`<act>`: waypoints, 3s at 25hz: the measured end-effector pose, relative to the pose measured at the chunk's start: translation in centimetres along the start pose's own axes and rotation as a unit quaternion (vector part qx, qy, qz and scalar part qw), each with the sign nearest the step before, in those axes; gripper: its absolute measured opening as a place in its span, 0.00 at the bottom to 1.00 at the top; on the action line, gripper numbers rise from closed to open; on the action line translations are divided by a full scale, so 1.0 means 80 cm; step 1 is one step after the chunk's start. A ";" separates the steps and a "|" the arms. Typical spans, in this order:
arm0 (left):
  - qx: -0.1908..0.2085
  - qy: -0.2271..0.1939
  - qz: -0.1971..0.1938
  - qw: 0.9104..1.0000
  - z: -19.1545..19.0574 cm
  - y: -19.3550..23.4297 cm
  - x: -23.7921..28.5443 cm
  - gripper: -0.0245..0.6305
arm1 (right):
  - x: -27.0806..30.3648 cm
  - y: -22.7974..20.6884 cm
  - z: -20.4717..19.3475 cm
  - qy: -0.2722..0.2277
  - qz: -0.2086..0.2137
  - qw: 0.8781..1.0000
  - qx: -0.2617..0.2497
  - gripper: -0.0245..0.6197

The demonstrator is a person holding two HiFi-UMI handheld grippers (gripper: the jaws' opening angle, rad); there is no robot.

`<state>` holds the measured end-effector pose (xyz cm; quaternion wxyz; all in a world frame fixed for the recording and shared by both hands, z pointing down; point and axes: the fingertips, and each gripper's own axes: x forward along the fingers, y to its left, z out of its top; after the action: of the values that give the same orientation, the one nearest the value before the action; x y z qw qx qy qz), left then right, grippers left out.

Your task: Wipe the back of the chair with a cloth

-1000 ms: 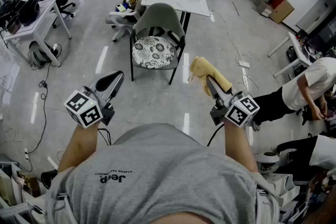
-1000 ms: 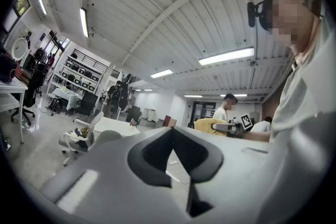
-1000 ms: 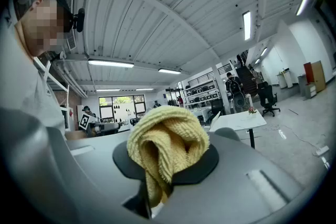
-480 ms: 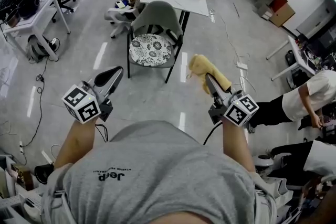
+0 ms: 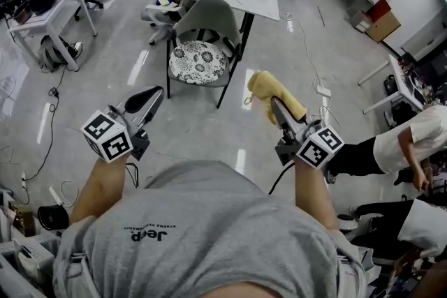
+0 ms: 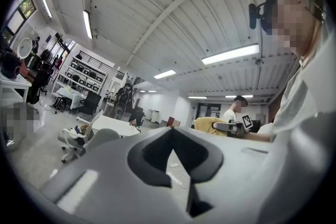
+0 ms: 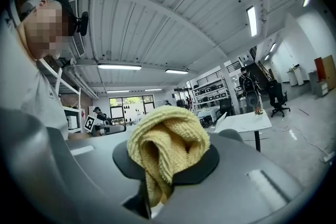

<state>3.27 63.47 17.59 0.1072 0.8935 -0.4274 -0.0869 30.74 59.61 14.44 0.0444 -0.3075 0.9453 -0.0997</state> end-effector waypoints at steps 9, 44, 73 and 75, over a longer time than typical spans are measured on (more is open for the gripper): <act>0.000 0.020 0.000 1.000 -0.011 0.016 0.024 0.13 | 0.021 -0.033 -0.007 0.002 0.008 1.000 0.015 0.13; -0.041 0.052 -0.123 0.990 0.085 0.575 0.302 0.13 | 0.513 -0.274 0.019 0.023 -0.143 0.989 0.043 0.13; -0.036 0.116 -0.045 0.992 -0.017 0.633 0.545 0.13 | 0.614 -0.600 -0.084 0.120 -0.043 0.990 0.064 0.13; -0.022 0.127 -0.050 0.990 -0.025 0.662 0.545 0.13 | 0.652 -0.607 -0.107 0.142 -0.051 0.987 0.062 0.13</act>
<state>-8.68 -2.76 30.82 0.1759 0.9150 -0.3628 0.0122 15.19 -8.24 32.10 -0.0762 -0.3343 0.9171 -0.2031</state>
